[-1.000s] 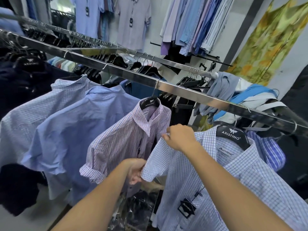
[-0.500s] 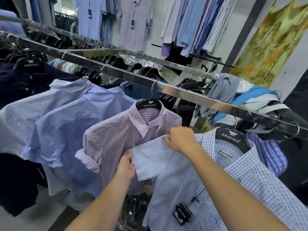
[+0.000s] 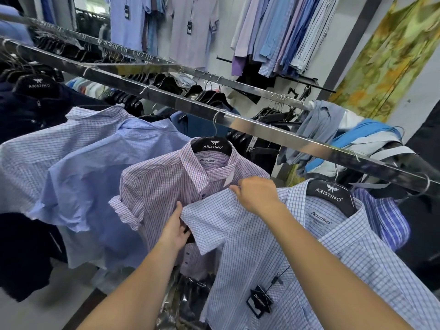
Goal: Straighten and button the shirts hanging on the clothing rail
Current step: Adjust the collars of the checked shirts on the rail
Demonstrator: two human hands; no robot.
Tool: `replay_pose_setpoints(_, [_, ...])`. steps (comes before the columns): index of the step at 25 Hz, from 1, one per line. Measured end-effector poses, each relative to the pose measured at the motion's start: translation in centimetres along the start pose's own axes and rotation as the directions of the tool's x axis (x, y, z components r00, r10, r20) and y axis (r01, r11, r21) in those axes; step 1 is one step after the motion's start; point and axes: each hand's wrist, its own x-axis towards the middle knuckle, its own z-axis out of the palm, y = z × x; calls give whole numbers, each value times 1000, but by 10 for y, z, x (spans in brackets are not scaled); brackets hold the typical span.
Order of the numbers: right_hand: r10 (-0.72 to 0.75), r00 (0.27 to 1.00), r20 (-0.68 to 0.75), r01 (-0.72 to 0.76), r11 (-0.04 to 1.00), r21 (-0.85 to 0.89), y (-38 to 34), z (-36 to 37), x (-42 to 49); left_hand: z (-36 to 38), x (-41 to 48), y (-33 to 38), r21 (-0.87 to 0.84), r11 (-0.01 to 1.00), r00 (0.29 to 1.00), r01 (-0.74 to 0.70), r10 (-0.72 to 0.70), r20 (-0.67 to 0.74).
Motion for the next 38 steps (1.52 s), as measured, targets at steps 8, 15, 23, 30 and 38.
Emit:
replay_pose_setpoints(8, [0,1000,-12,0,1000,13,-1,1,0,-13,-1,-13,93,991,995,-99,96,36])
replay_pose_setpoints(15, [-23,998,-62,22,1000,-18,0,6,-5,20,-5,-7,462,835,854,-300,450,-259])
replay_pose_setpoints(23, [-39,997,-69,35,998,-59,3,10,-7,25,-4,-11,507,810,785,-295,508,-354])
replay_pose_setpoints(30, [-118,993,-9,118,993,-1,13,7,-8,16,-15,-28,802,563,795,-201,572,-202])
replay_pose_setpoints(38, [-124,992,34,122,991,51,27,17,-10,77,-45,-35,750,421,856,-509,343,388])
